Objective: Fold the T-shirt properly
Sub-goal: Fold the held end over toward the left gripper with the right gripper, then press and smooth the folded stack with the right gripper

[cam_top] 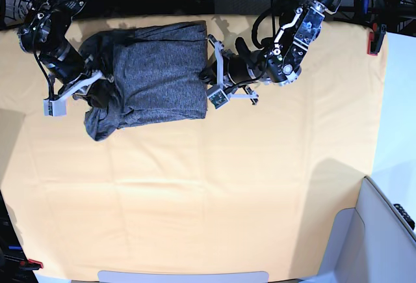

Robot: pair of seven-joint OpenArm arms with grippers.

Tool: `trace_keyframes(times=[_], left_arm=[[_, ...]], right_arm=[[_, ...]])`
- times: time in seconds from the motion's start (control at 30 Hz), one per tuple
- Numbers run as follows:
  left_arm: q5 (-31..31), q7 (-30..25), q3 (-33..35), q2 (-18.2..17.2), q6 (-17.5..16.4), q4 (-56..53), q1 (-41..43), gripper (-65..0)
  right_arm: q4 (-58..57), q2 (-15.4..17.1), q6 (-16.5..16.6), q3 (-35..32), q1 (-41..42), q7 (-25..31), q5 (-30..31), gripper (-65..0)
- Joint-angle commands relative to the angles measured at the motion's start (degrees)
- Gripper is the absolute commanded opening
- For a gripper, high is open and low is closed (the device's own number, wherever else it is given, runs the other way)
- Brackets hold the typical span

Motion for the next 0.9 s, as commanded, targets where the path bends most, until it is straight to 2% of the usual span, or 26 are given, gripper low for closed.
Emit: trace_keyframes(times=[0.0,0.13,0.23,0.3,0.4,0.47,0.67,0.87], left_arm=[[-0.4,-1.1,-0.3,0.0,0.0,0.8,-0.7,-64.3],[-0.4,-1.1,-0.3,0.0,0.0,0.8,-0.7,-64.3],[-0.4,-1.1,-0.3,-0.1,0.0,0.8,-0.8,-64.3],[-0.4,-1.1,-0.3,-0.1,0.0,0.8,-0.8,-64.3],[-0.4,-1.1,-0.3,-0.1,0.0,0.8,-0.9,-64.3],[-0.4,-1.1,-0.3,-0.1,0.0,0.8,-1.0,-64.4],[-0.4,-1.1,-0.4,-0.2,0.0,0.8,-1.0,-64.4],[-0.4,-1.1,-5.2,-1.3,0.0,0.8,-0.7,-64.4]], right_arm=[[0.9,0.0,0.1,-1.8,0.5,1.0,0.9,-65.0],[0.9,-1.4,0.0,-10.2,0.6,1.3,0.5,-65.0],[0.9,-3.7,-0.1,-15.3,0.6,1.3,-6.1,-65.0],[0.9,-4.1,-0.3,-19.2,1.1,1.3,-10.1,-65.0],[0.9,-4.3,-3.6,-25.7,2.3,1.4,-16.5,-65.0],[0.9,-5.6,-4.9,-28.2,3.0,1.4,-20.6,-65.0],[0.9,-7.8,-5.0,-33.4,5.1,3.0,-29.1,-65.0],[0.7,-9.6,-5.0,-43.7,5.4,4.6,-40.0,-65.0]])
